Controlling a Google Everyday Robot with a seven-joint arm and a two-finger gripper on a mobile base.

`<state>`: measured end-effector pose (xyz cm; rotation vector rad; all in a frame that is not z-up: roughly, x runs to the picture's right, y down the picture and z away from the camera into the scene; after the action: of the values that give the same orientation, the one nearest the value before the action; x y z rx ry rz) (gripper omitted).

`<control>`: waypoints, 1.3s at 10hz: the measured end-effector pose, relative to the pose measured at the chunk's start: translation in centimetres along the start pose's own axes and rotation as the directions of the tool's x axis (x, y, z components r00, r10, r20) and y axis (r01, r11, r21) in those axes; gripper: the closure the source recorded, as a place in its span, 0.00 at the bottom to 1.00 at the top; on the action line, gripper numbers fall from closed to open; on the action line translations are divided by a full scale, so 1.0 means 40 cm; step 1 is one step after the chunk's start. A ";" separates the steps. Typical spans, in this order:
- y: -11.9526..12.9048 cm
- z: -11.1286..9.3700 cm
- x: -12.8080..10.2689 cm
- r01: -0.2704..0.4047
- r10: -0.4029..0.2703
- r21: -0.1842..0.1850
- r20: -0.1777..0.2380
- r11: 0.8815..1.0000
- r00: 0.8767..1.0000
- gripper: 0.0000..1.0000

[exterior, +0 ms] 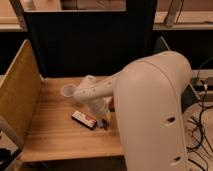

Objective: Place the pepper on the white sponge

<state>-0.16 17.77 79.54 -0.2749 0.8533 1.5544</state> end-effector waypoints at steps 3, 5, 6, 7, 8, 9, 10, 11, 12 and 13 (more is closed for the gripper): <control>-0.001 0.003 0.002 0.000 0.000 0.003 -0.002 1.000 1.000 1.00; 0.011 0.015 -0.004 0.000 0.000 0.006 -0.007 1.000 1.000 1.00; 0.038 0.024 -0.010 0.011 -0.011 0.001 -0.007 1.000 1.000 1.00; 0.044 0.024 -0.009 0.016 -0.016 -0.001 -0.008 1.000 1.000 1.00; 0.041 0.025 -0.011 0.015 -0.015 0.000 -0.008 1.000 1.000 1.00; 0.034 0.026 -0.016 0.012 -0.012 0.002 -0.004 1.000 1.000 1.00; 0.042 0.024 -0.011 0.017 -0.017 0.000 -0.007 1.000 1.000 1.00; 0.041 0.024 -0.014 0.017 -0.017 0.002 -0.006 1.000 1.000 1.00; 0.042 0.017 -0.028 0.019 -0.019 0.005 0.003 1.000 1.000 1.00; 0.051 0.004 -0.044 0.022 -0.022 0.004 0.013 1.000 1.000 1.00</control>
<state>-1.69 16.66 81.48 -0.2705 0.8409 1.5320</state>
